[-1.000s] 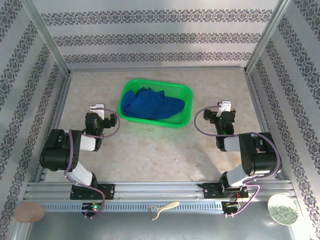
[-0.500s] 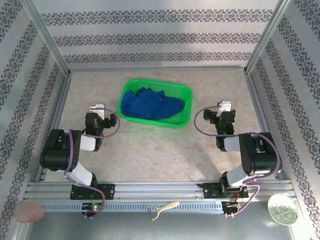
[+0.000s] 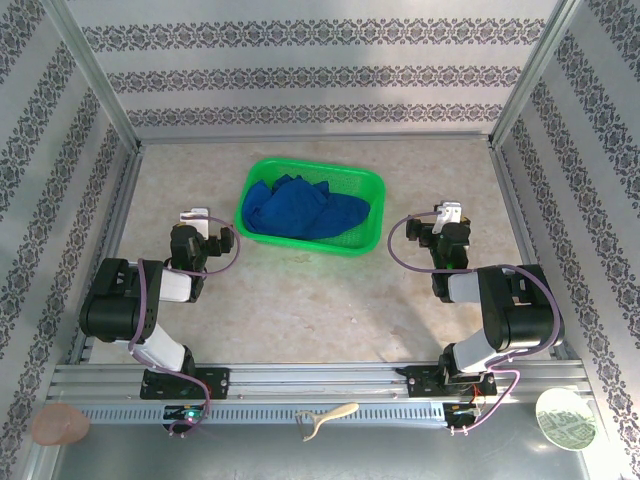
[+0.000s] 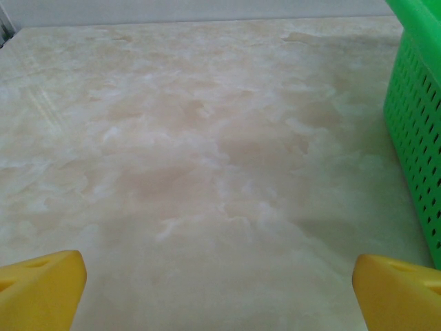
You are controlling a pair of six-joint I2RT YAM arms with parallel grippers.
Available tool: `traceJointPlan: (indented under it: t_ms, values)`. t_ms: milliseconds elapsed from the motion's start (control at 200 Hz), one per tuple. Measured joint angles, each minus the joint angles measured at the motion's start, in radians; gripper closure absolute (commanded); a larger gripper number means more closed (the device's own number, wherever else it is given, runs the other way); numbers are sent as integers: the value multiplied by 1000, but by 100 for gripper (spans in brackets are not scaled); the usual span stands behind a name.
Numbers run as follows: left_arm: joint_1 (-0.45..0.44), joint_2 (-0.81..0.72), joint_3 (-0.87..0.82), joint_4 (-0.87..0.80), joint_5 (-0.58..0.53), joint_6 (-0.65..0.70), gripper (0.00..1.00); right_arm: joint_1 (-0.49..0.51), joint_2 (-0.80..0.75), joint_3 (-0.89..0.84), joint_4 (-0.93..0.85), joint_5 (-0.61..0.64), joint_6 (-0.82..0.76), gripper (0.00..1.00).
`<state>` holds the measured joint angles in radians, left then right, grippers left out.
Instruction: Fold the inside-out t-shirt
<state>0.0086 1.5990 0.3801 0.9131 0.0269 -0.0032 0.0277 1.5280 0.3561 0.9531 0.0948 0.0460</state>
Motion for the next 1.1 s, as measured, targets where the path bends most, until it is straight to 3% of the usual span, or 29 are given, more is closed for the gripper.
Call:
traceJointPlan:
  t_ms: [360, 500, 630, 699, 854, 969, 1099]
  values:
    - [0, -11, -3, 0, -26, -6, 1, 0, -21, -3, -13, 21, 3, 2]
    - [-1, -132, -9, -61, -124, -33, 1, 0, -268, -21, -175, 103, 35, 2]
    - [-2, -352, 48, -278, -230, -103, 0, -14, -529, 93, -436, 122, 146, 2]
    - [-3, -467, 147, -467, -249, -172, 0, -27, -608, 194, -565, 64, 225, 2]
    - [-27, -659, 364, -832, -206, -366, 0, -26, -665, 334, -687, -231, 338, 2]
    - [-107, -727, 396, -1037, -155, -498, 0, 12, -568, 454, -802, -391, 387, 2]
    - [-263, -717, 357, -1188, -123, -643, 0, 109, -397, 587, -935, -453, 398, 3]
